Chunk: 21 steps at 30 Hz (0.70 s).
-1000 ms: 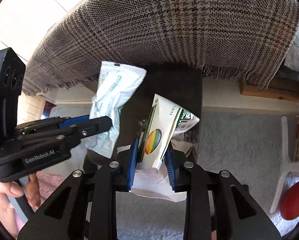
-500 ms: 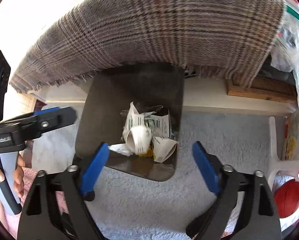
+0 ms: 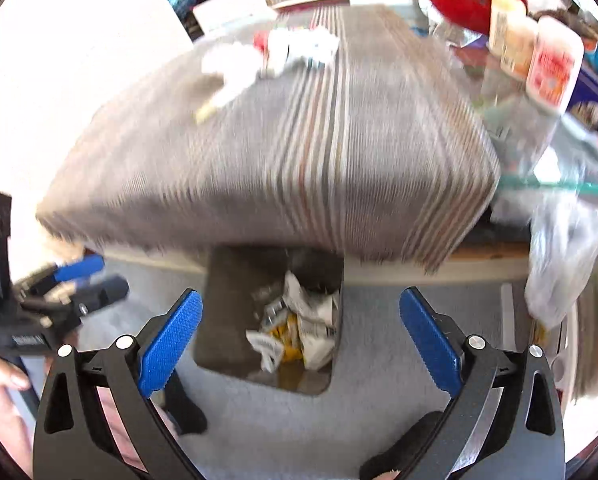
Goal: Collect trash
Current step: 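Grasp the white stick with the left tool while the right tool grasps the blue-white wrapper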
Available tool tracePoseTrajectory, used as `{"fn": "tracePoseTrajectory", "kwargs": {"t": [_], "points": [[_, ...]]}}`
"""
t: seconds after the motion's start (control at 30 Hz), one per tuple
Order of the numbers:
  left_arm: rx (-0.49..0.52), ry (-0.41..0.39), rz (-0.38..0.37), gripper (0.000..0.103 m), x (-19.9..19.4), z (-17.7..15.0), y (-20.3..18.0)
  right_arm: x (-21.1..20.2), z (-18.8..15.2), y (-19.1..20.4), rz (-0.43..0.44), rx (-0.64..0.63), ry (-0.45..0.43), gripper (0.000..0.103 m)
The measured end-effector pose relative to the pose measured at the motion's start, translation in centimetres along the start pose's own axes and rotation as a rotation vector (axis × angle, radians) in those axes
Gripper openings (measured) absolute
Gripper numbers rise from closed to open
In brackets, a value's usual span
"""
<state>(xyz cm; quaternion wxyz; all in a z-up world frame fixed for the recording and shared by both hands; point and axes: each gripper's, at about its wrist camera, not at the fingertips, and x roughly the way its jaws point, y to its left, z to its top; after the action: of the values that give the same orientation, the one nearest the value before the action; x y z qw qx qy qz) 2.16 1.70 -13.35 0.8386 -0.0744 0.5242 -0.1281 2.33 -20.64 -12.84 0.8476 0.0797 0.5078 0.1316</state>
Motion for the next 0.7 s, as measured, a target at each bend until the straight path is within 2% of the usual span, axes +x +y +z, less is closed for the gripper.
{"fn": "tracePoseTrajectory", "kwargs": {"t": [0.27, 0.7], "points": [[0.022, -0.045, 0.017, 0.095, -0.7, 5.5, 0.1, -1.5, 7.6, -0.8, 0.039, 0.054, -0.058, 0.099], [0.091, -0.040, 0.061, 0.095, 4.5, 14.2, 0.2, 3.7, 18.6, -1.9, 0.042, 0.115, -0.085, 0.099]]}}
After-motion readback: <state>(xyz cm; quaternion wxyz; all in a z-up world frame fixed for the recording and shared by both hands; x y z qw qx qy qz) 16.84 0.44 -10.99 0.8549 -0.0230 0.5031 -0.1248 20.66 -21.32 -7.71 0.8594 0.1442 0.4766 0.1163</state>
